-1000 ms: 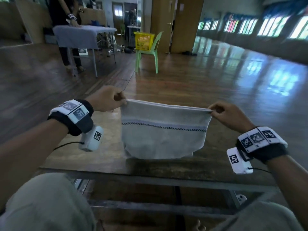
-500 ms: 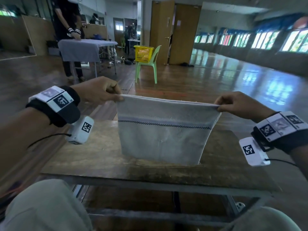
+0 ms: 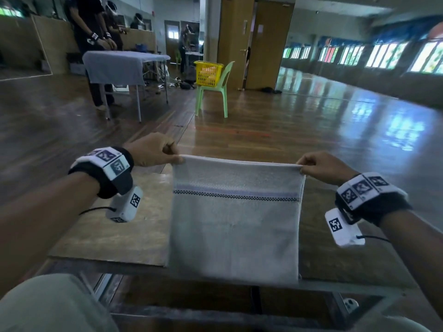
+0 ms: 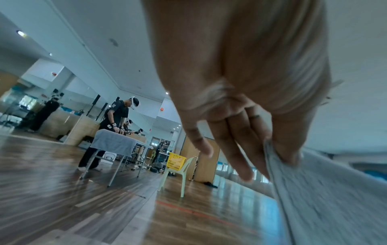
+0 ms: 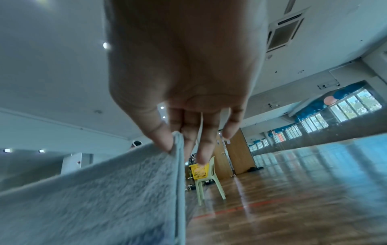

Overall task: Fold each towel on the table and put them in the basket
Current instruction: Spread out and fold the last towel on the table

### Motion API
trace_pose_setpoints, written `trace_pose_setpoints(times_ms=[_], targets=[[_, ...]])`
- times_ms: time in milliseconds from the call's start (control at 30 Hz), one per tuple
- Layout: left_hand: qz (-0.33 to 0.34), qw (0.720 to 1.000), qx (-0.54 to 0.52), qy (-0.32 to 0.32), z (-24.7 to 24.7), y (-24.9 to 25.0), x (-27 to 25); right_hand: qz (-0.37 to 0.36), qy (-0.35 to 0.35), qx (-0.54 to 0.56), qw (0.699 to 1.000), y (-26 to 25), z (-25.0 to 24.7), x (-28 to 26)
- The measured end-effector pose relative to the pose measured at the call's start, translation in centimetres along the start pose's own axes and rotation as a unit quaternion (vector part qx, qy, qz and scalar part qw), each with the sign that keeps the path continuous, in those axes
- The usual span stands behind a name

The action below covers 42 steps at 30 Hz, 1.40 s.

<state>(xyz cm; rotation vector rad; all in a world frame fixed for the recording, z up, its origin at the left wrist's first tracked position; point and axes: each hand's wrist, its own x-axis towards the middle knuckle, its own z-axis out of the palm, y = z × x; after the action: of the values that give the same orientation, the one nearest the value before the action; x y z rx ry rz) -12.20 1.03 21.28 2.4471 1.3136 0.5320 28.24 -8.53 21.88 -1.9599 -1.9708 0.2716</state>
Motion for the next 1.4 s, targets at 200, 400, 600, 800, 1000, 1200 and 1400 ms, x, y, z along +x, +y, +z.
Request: trace_pose_setpoints(times_ms=[200, 400, 600, 800, 1000, 1200, 1400], targets=[[0.041, 0.981, -0.014, 0.190, 0.8, -1.1, 1.2, -0.040, 0.250, -0.052, 0.966, -0.3, 1.0, 1.3], [0.074, 0.991, -0.012, 0.106, 3.3, -1.7, -1.8, -0.072, 0.169, -0.045, 0.982, 1.4, 3.8, -0.8], [0.015, 0.989, -0.032, -0.143, 10.5, -4.1, -6.9, -0.030, -0.087, -0.096, 0.991, 4.2, 10.7, -5.3], [-0.019, 0.941, -0.062, -0.331, 12.6, -3.5, -9.7, -0.007, -0.354, 0.093, 0.930, 5.5, 12.4, -7.4], [-0.048, 0.955, -0.064, -0.284, 13.5, -5.3, -7.8, 0.011, -0.312, 0.109, 0.944, 6.8, 14.1, -5.1], [-0.057, 0.962, -0.045, -0.265, 14.6, -7.6, -4.2, 0.036, -0.244, 0.095, 0.964, 7.2, 16.0, -1.1], [-0.050, 0.977, -0.004, -0.209, 16.1, -10.2, 0.0, 0.058, -0.214, 0.099, 0.970, 8.1, 17.3, 3.1]])
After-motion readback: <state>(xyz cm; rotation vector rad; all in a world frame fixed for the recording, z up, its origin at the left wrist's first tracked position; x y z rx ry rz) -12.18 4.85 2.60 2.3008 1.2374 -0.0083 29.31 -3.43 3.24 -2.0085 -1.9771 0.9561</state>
